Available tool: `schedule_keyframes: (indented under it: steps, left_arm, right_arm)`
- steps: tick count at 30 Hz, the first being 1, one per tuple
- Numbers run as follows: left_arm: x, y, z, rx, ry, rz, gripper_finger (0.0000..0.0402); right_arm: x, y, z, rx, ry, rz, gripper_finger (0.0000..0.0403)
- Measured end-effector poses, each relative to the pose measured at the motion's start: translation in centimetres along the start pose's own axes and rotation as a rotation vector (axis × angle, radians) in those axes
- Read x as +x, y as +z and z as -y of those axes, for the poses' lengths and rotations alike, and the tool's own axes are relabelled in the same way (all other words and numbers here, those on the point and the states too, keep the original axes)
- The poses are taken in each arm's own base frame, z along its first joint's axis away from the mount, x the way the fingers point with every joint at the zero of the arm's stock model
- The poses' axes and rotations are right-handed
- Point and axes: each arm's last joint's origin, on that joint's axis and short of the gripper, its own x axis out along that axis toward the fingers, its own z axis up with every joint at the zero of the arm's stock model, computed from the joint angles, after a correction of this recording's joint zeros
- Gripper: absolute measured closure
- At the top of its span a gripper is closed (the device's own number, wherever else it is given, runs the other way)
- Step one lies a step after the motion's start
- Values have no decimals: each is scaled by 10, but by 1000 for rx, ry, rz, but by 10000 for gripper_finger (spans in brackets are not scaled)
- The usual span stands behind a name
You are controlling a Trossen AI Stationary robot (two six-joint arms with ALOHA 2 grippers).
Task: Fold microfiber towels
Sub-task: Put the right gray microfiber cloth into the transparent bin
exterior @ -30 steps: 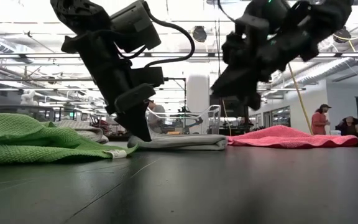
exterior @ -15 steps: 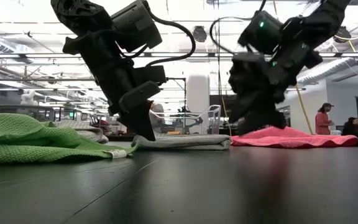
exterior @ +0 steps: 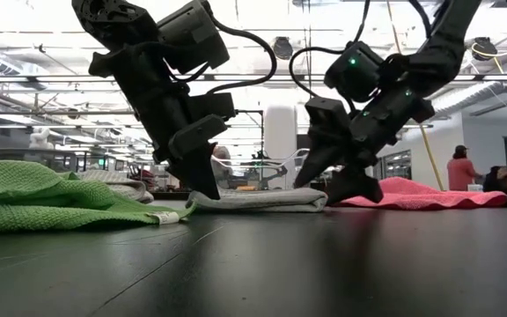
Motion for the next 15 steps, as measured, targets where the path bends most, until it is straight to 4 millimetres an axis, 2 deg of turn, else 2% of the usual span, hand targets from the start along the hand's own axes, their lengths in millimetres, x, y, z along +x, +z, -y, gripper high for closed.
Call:
schedule_keyframes:
  steps: [4, 8, 11, 15]
  left_arm:
    - [0, 0, 0, 0, -1, 0, 398]
    - [0, 0, 0, 1, 0, -2, 387]
    - [0, 0, 0, 1, 0, -2, 384]
    - [0, 0, 0, 1, 1, -1, 394]
  right_arm:
    - [7, -1, 3, -6, 10, 4, 175]
    - [11, 0, 5, -1, 1, 28, 186]
    - [12, 0, 6, -2, -17, 42, 224]
    - [12, 0, 6, -16, -22, 42, 308]
